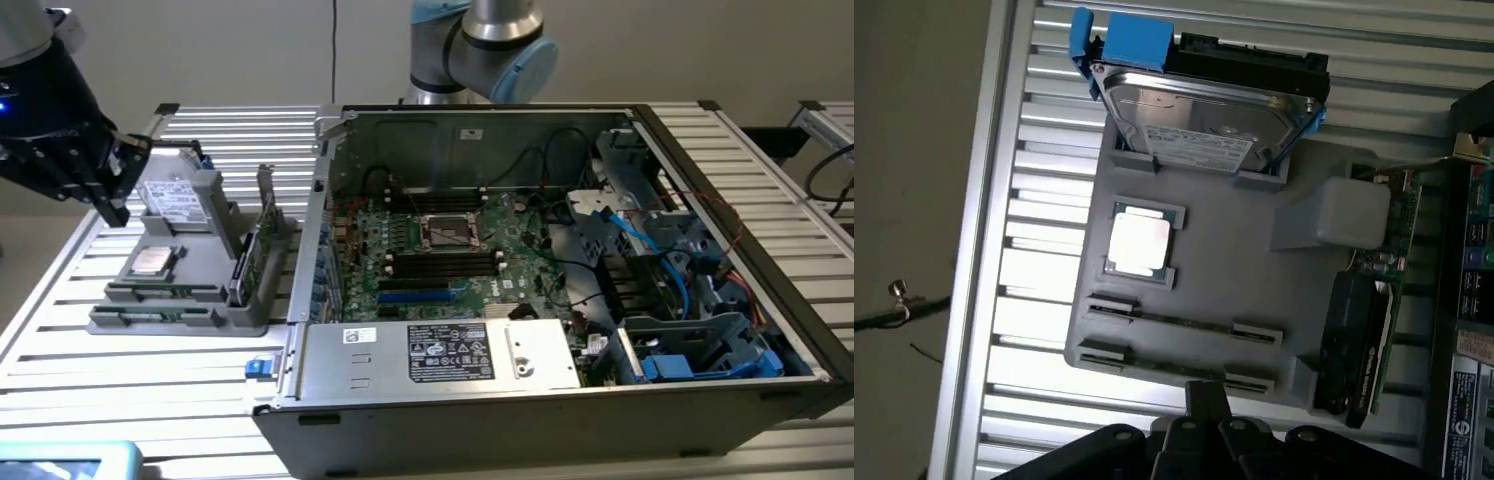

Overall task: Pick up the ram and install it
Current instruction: 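Pick up the ram and move it above insertion slot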

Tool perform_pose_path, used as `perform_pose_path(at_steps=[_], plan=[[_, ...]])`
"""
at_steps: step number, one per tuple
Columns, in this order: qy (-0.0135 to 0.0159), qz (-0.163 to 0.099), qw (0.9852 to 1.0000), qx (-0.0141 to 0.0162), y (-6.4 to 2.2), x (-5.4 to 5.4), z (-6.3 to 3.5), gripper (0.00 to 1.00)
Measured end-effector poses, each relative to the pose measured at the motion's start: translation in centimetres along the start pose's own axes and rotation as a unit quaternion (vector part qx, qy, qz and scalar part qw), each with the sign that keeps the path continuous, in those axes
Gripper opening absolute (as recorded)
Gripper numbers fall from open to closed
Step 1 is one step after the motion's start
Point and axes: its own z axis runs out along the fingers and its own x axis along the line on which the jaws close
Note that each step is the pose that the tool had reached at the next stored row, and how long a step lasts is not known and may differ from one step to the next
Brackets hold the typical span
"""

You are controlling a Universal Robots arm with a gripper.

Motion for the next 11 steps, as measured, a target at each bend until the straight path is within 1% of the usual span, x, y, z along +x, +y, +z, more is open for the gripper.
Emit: perform_pose_path(at_steps=[3, 6, 8, 11], plan=[[0.0005, -0.015, 0.9999, 0.0001, 0.0, 0.0, 0.0, 0.11], [0.0015, -0.042, 0.9991, 0.0004, 0.0, 0.0, 0.02, 0.11], [0.0022, -0.06, 0.9982, 0.0006, 0.0, 0.0, 0.04, 0.11], [0.0031, -0.088, 0.9961, 0.0008, 0.0, 0.0, 0.07, 0.11]])
